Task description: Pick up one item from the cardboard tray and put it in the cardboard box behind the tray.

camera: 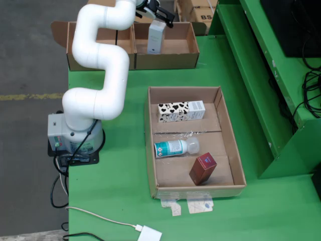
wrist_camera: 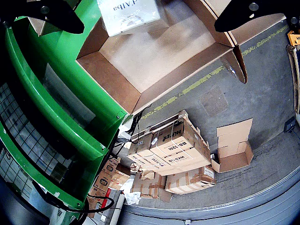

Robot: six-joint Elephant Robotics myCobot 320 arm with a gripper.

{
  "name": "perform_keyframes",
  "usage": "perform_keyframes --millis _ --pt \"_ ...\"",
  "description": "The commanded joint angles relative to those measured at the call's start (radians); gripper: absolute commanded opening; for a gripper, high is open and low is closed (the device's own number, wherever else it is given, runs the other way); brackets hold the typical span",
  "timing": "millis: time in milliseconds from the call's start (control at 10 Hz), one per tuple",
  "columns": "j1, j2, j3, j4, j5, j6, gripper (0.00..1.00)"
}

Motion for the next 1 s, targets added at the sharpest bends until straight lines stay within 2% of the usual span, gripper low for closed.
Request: perform_keyframes --millis 0,300,700,800,900 --pt "-0.005 0.029 0.029 0.011 -0.009 0.0 1.0" --pt "-0.003 0.029 0.029 0.026 -0.019 -0.015 1.0" --pt "0.022 0.064 0.029 0.094 -0.096 -0.055 1.0" --pt "0.048 0.041 0.029 0.287 -0.149 -0.138 1.0" --pt "0.06 0.059 0.029 0.326 -0.136 -0.157 1.0"
